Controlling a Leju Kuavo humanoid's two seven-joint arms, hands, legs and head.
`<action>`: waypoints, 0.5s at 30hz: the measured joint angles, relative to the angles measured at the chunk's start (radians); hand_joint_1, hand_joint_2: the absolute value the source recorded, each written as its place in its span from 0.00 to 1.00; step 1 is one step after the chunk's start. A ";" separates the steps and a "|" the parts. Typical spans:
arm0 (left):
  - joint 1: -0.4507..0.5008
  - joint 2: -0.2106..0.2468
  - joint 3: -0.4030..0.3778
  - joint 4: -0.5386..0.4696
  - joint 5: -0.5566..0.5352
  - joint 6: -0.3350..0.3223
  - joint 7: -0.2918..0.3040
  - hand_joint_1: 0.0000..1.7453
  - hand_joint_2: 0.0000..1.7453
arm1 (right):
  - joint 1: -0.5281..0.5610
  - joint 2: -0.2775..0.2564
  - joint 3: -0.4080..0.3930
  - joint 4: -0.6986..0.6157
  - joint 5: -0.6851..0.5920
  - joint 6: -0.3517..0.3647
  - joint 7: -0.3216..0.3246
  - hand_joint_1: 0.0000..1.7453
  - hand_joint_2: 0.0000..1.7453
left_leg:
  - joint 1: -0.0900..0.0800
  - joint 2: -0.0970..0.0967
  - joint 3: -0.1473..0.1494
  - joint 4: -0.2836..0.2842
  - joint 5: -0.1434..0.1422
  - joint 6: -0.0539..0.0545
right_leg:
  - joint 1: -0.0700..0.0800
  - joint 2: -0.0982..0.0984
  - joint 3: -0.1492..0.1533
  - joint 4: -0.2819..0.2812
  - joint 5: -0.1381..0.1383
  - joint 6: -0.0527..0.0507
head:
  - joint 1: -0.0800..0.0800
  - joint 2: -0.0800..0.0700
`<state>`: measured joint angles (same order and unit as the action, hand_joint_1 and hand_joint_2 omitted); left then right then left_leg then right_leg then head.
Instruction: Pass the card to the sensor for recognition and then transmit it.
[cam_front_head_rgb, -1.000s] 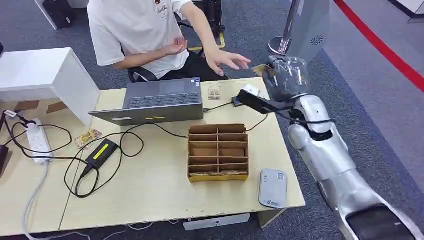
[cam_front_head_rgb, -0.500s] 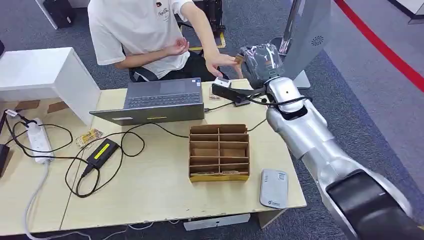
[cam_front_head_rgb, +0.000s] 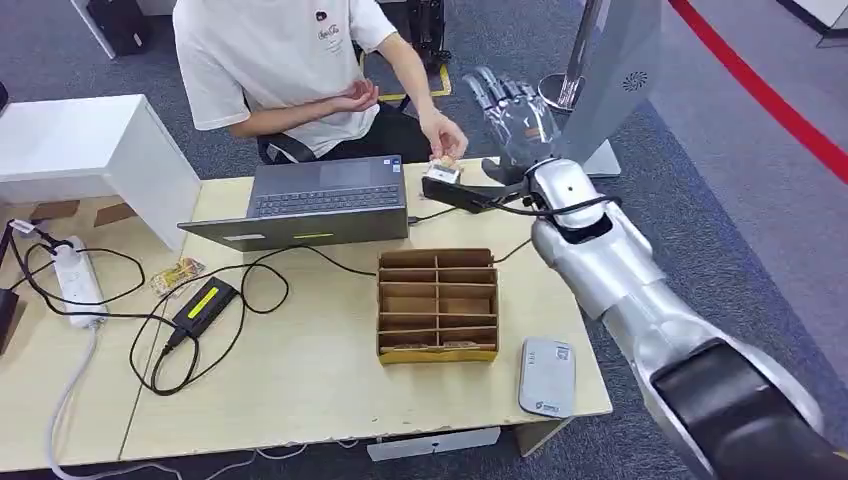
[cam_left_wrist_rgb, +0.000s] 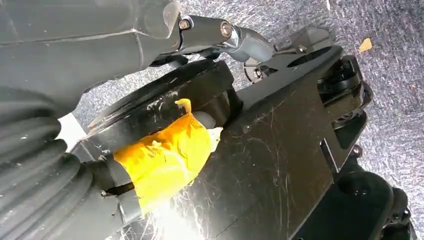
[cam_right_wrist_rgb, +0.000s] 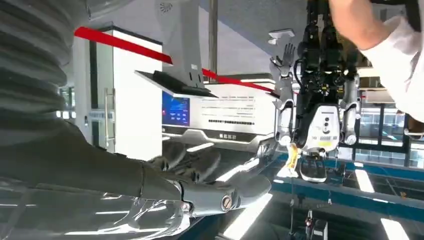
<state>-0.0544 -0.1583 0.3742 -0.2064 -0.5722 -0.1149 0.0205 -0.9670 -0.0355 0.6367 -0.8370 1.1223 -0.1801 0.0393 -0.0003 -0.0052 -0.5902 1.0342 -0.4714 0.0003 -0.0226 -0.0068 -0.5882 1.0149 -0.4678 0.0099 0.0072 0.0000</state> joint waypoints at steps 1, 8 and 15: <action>0.000 0.005 0.000 0.000 -0.003 -0.018 -0.010 0.00 1.00 | 0.001 -0.002 -0.001 -0.002 0.000 0.000 0.000 0.00 1.00 | 0.000 0.000 0.000 0.000 0.000 0.000 | 0.000 0.000 0.000 0.000 0.000 0.000 | 0.000 0.000; 0.006 0.033 0.000 0.000 -0.004 -0.075 -0.027 0.00 1.00 | 0.015 -0.022 -0.007 -0.015 0.000 -0.001 0.007 0.00 1.00 | 0.000 0.001 0.000 0.000 0.000 0.000 | 0.000 0.001 0.000 0.000 0.000 0.000 | 0.000 0.000; 0.013 0.039 0.000 0.000 0.003 -0.077 -0.027 0.00 1.00 | 0.050 -0.127 -0.057 -0.035 -0.034 -0.013 0.008 0.00 1.00 | 0.000 -0.001 0.000 0.001 0.000 0.000 | 0.000 -0.002 0.000 -0.001 0.000 0.000 | 0.000 0.000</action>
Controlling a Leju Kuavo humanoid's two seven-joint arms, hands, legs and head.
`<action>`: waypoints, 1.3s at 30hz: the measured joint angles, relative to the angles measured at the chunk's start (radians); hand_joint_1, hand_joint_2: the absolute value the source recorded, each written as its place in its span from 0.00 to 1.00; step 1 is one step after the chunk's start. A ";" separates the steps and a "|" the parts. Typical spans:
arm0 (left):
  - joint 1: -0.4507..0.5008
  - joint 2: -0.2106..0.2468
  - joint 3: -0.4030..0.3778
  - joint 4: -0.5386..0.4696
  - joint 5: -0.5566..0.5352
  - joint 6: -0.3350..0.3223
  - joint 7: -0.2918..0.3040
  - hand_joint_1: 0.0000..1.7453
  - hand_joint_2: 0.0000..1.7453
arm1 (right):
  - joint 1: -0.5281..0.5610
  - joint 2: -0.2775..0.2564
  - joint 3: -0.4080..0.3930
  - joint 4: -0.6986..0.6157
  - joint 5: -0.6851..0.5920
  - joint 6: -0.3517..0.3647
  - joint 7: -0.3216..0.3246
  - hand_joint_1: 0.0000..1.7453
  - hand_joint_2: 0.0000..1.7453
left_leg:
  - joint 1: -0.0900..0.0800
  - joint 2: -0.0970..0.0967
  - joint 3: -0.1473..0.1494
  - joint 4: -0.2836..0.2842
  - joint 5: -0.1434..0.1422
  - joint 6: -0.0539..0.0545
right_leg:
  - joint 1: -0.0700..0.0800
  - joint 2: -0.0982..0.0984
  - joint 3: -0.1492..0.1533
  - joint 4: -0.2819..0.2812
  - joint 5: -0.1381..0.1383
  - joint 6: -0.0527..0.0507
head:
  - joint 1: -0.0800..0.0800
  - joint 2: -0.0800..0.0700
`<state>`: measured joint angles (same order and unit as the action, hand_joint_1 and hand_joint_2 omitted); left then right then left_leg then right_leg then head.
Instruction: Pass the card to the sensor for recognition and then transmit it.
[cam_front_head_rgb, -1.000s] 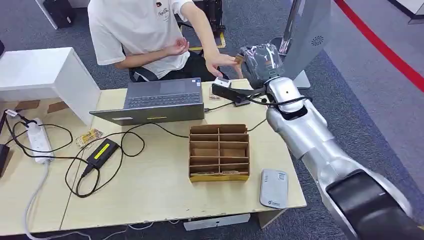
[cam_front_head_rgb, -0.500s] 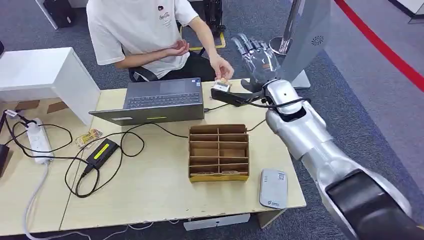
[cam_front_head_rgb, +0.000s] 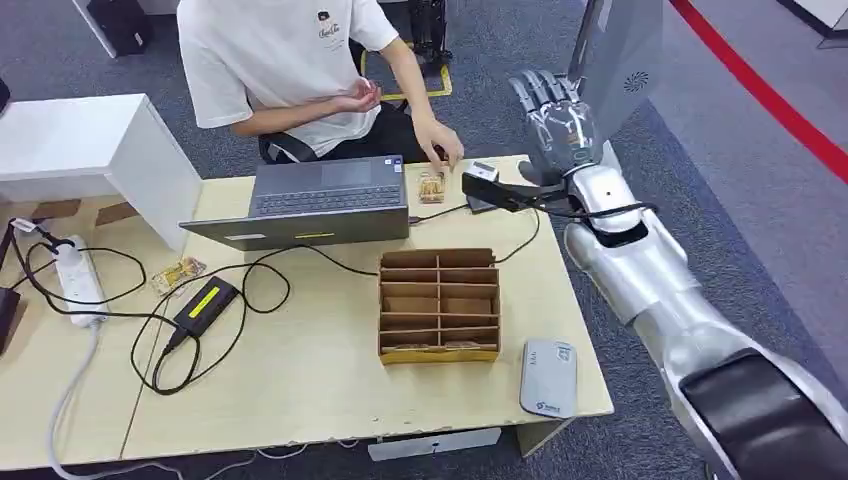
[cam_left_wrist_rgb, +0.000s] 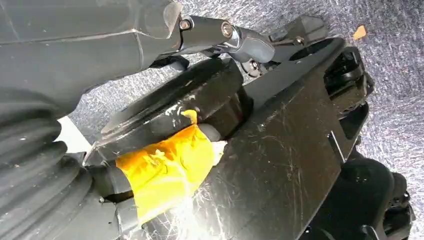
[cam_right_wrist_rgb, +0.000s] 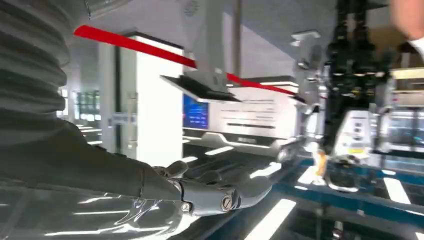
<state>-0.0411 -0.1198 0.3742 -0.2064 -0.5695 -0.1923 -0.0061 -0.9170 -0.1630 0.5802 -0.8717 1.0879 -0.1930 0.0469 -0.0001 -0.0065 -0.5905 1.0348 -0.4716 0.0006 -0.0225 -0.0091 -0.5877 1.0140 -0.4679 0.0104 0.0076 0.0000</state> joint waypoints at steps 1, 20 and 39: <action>0.000 0.001 0.000 0.000 0.001 -0.001 0.000 0.00 1.00 | 0.008 -0.021 -0.013 0.000 -0.007 -0.006 -0.004 0.00 1.00 | 0.000 0.000 0.000 0.000 0.000 0.001 | 0.000 0.000 0.000 0.000 0.000 0.000 | 0.000 0.000; 0.002 0.015 0.001 0.000 0.003 -0.004 0.000 0.00 1.00 | 0.135 -0.190 -0.165 -0.061 -0.041 -0.071 -0.062 0.00 1.00 | 0.001 0.003 0.000 0.001 -0.001 0.002 | 0.000 0.002 0.000 0.000 0.000 0.000 | 0.000 0.000; 0.005 0.012 0.069 0.003 0.023 0.011 0.002 0.00 1.00 | 0.752 -0.246 -0.375 -0.807 0.006 -0.244 -0.219 0.00 1.00 | 0.001 0.001 -0.001 0.000 -0.004 0.003 | 0.001 0.000 0.000 0.000 -0.003 0.002 | 0.000 0.000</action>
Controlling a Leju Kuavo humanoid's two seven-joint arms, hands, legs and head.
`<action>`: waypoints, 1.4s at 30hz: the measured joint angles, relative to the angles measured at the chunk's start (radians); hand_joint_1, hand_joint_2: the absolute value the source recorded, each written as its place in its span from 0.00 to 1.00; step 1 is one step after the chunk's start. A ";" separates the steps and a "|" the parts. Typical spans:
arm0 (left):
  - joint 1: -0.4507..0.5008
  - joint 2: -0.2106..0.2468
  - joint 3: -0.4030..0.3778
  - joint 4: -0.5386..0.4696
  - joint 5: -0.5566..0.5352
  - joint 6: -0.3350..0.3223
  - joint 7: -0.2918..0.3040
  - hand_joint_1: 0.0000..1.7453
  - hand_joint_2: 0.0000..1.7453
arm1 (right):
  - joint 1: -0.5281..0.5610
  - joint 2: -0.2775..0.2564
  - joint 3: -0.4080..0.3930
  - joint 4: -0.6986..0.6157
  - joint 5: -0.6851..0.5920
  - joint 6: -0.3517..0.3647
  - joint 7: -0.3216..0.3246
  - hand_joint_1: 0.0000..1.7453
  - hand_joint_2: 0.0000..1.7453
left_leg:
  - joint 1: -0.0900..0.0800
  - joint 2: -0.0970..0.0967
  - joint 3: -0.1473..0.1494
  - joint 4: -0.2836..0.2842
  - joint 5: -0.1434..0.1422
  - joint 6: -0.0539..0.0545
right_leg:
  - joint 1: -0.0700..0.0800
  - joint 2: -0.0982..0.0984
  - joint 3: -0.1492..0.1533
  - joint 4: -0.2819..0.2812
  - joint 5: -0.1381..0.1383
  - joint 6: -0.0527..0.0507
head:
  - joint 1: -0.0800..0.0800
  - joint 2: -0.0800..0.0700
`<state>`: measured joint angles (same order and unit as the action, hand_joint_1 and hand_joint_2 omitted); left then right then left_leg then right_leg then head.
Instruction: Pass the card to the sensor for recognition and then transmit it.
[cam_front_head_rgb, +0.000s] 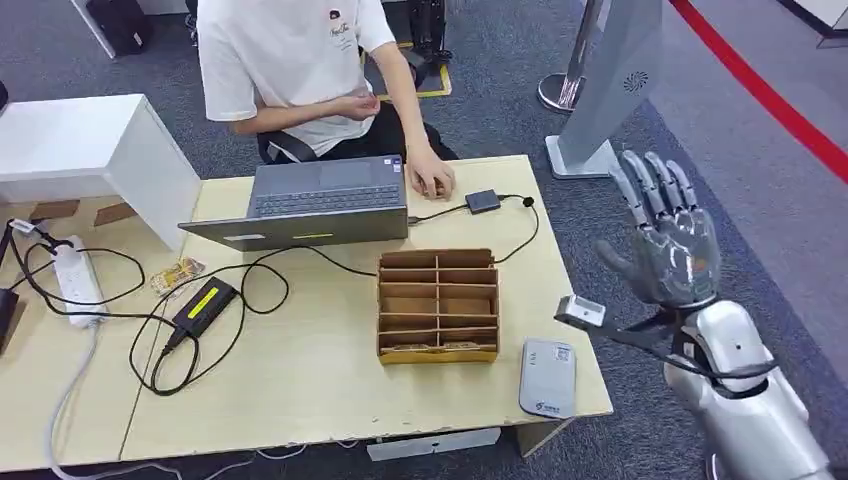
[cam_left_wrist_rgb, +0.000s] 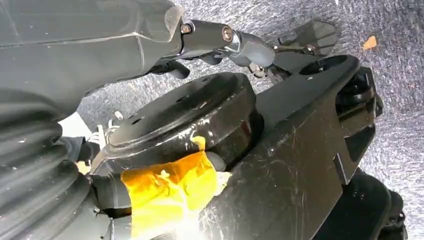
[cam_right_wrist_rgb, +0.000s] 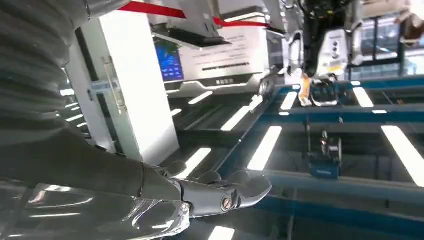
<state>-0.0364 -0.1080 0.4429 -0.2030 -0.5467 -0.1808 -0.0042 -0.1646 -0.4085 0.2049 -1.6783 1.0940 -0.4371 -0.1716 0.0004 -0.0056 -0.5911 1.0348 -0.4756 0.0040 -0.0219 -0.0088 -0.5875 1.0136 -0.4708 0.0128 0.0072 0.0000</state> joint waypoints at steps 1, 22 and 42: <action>0.000 -0.001 0.003 0.000 0.001 0.001 0.000 0.00 1.00 | 0.039 0.000 -0.013 -0.032 0.008 -0.013 -0.009 0.00 1.00 | 0.000 0.000 0.000 0.000 -0.001 -0.001 | 0.000 0.000 0.000 0.000 0.000 0.000 | 0.000 0.000; -0.001 -0.008 0.049 0.003 0.002 0.011 0.004 0.00 1.00 | 0.487 -0.001 -0.057 -0.358 0.150 -0.139 -0.032 0.00 1.00 | 0.000 0.002 0.001 -0.001 -0.003 -0.001 | 0.000 0.002 0.001 0.000 -0.001 0.000 | 0.000 0.000; -0.002 -0.017 0.066 0.003 -0.030 0.015 0.004 0.00 1.00 | 0.455 -0.001 0.286 -0.244 0.184 -0.164 0.127 0.00 1.00 | 0.000 0.002 0.001 -0.001 -0.003 -0.001 | 0.000 0.002 0.001 0.000 -0.001 0.000 | 0.000 0.000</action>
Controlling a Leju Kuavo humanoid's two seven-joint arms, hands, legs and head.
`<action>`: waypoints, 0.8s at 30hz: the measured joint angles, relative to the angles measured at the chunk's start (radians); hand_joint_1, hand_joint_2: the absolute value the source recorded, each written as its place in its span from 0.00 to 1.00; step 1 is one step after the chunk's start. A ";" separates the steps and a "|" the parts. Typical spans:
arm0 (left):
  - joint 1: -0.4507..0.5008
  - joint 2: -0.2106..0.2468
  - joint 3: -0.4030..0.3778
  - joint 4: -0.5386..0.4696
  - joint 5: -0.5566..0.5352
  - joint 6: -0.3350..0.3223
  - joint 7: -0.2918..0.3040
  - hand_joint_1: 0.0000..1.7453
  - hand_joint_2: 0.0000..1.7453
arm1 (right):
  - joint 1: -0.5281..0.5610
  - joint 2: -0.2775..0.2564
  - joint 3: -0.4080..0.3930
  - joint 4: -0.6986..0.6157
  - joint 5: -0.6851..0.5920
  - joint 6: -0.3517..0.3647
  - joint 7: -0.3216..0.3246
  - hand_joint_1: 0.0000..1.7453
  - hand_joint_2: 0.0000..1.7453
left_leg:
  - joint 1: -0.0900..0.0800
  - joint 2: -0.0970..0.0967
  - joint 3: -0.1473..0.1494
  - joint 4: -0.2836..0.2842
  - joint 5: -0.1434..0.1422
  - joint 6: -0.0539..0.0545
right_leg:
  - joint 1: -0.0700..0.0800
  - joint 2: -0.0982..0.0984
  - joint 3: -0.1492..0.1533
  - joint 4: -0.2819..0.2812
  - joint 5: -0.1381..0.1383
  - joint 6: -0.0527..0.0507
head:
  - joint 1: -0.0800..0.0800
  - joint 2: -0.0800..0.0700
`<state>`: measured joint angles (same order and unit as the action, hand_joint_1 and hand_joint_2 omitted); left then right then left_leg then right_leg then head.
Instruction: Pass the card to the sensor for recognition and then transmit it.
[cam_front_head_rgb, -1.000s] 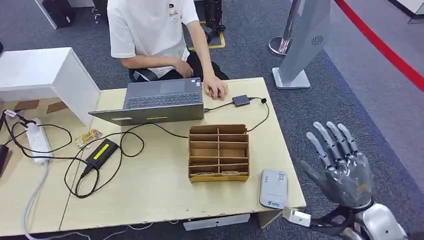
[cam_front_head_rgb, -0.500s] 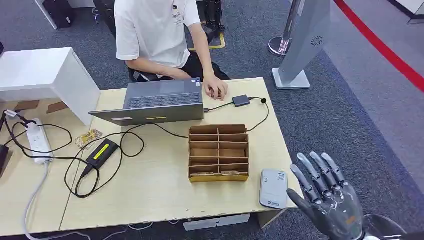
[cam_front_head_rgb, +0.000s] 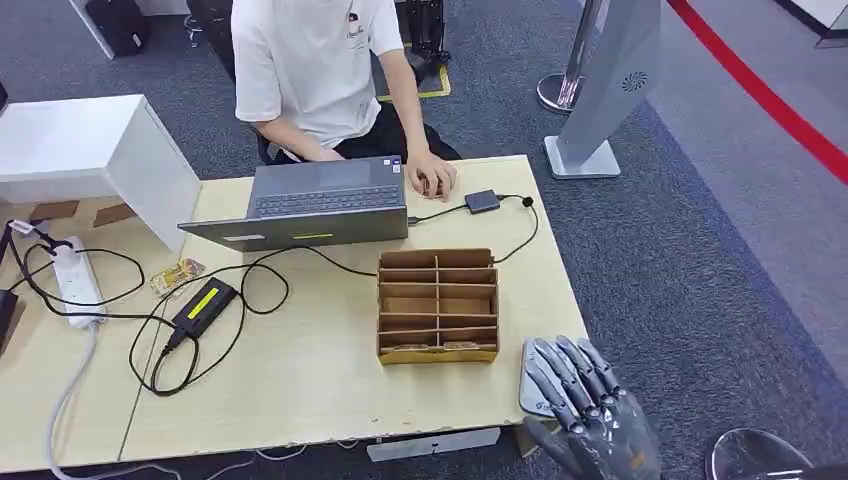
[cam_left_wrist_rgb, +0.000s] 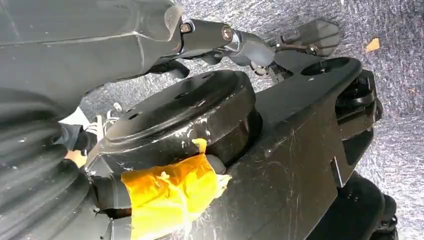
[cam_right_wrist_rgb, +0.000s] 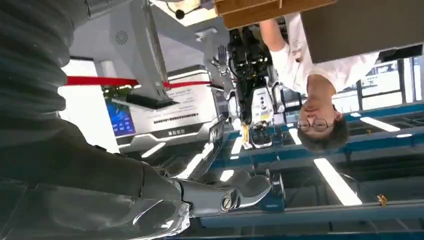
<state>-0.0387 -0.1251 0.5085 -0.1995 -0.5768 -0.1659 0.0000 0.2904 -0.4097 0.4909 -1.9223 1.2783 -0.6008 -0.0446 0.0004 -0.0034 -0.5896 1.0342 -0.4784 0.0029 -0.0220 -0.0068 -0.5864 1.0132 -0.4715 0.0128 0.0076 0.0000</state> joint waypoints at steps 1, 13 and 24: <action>0.000 0.000 0.000 0.000 -0.002 0.000 0.000 0.00 1.00 | -0.007 0.000 0.010 0.008 0.000 0.000 0.000 0.00 1.00 | 0.000 0.000 0.000 0.000 0.000 0.000 | 0.000 0.000 0.000 0.000 0.000 0.000 | 0.000 0.000; -0.002 0.000 0.000 0.000 -0.050 0.008 0.001 0.00 1.00 | -0.147 0.071 0.102 0.207 -0.053 0.037 -0.022 0.00 1.00 | 0.000 0.000 0.001 0.000 0.001 -0.001 | 0.000 0.000 0.000 0.000 0.000 0.000 | 0.000 0.000; -0.003 -0.001 0.000 0.000 -0.079 0.013 -0.003 0.00 1.00 | -0.250 0.182 0.109 0.353 -0.097 0.074 -0.068 0.00 1.00 | 0.000 0.000 0.001 0.000 0.001 -0.001 | 0.000 0.000 0.000 0.000 0.000 0.000 | 0.000 0.000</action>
<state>-0.0419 -0.1259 0.5081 -0.1995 -0.6558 -0.1534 -0.0031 0.0406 -0.2273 0.6001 -1.5690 1.1818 -0.5268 -0.1125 0.0008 -0.0032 -0.5890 1.0342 -0.4776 0.0019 -0.0219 -0.0065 -0.5861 1.0136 -0.4713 0.0126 0.0076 0.0000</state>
